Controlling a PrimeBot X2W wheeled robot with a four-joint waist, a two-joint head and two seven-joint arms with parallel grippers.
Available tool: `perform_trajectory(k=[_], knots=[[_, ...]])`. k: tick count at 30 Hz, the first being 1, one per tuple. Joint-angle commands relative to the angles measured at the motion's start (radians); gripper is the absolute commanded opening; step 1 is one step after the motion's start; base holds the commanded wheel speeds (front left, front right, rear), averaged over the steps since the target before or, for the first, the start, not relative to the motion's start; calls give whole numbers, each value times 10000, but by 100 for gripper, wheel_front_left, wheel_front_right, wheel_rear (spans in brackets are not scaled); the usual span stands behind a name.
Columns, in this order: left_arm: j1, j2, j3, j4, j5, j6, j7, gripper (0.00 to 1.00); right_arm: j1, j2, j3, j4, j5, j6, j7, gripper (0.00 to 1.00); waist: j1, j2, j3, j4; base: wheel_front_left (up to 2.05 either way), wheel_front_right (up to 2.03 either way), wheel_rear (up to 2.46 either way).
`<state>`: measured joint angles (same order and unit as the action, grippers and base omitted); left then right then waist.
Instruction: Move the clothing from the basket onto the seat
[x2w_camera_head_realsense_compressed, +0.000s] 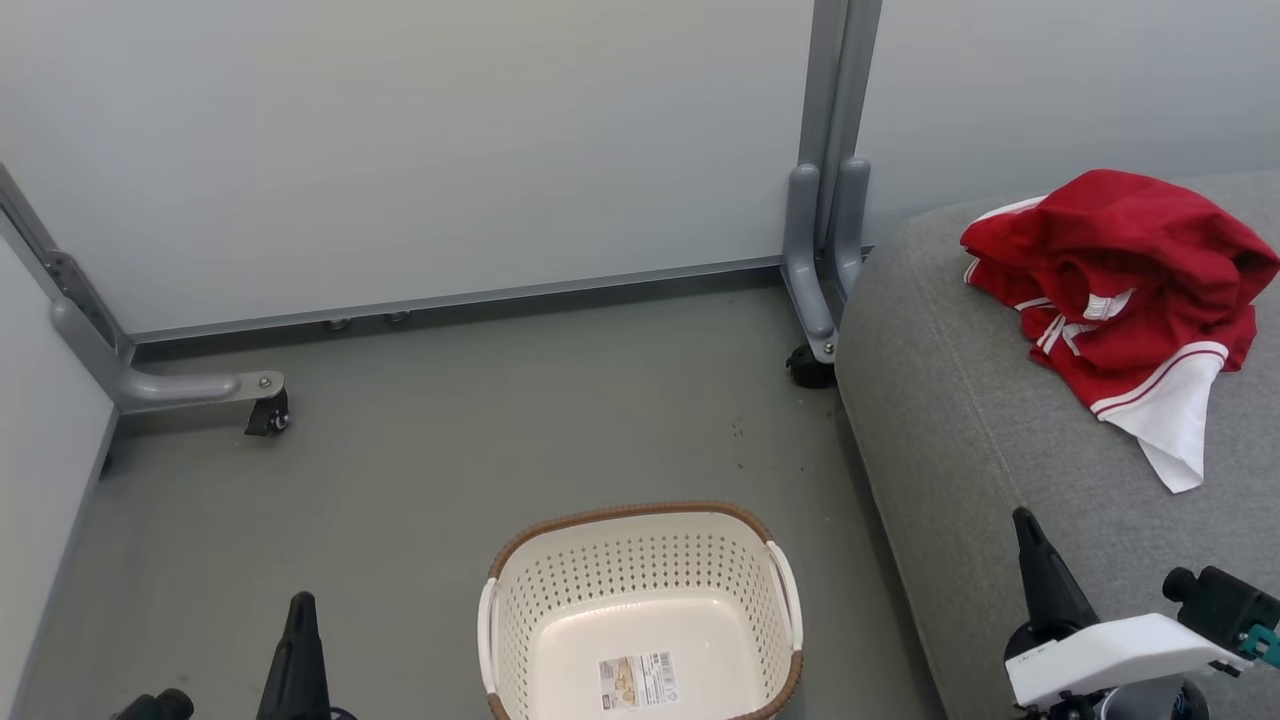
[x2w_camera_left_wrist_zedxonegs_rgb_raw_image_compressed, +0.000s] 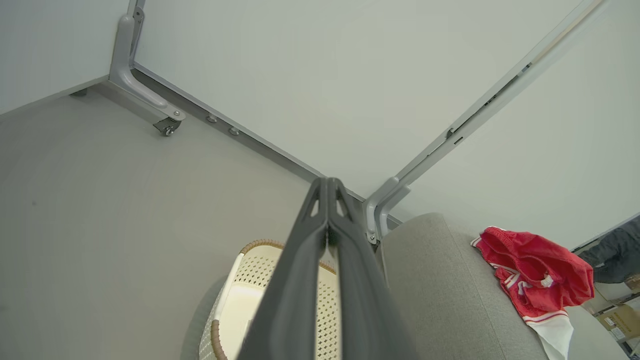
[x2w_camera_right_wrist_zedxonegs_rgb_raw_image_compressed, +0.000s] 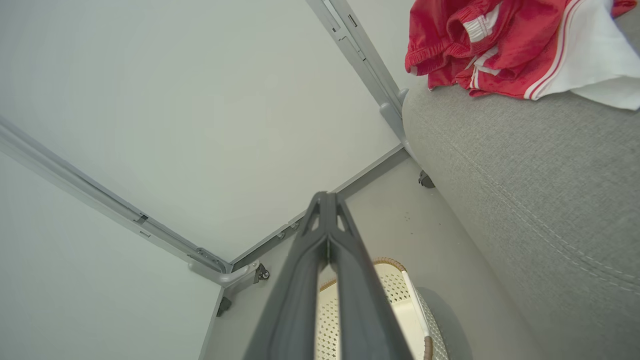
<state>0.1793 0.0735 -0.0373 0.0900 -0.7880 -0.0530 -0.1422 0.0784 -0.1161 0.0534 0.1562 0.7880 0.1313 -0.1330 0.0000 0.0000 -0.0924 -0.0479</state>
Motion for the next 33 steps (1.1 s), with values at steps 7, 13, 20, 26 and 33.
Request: perform_trajectory(k=[7,13,20,26,33], knots=[[-599,101,131,76,-1169,-159,235,0,-466,-4,-181,6,1133,-2,261,0,0,0,78,40,0,0,0],[-841,119,211,220,-1952,-222,420,0,-621,29,-291,90,1905,-1,446,0,0,0,143,73,0,0,0],[-1097,135,292,365,-2753,-296,615,0,-777,71,-405,181,2695,-1,646,0,0,0,215,108,0,0,0],[-1294,143,366,499,-3406,-353,790,0,-892,110,-508,258,3342,-2,824,0,0,0,277,140,0,0,0],[-1528,149,467,629,-4135,-414,976,0,-1030,155,-625,341,4062,-1,1013,0,0,0,351,177,0,0,0]])
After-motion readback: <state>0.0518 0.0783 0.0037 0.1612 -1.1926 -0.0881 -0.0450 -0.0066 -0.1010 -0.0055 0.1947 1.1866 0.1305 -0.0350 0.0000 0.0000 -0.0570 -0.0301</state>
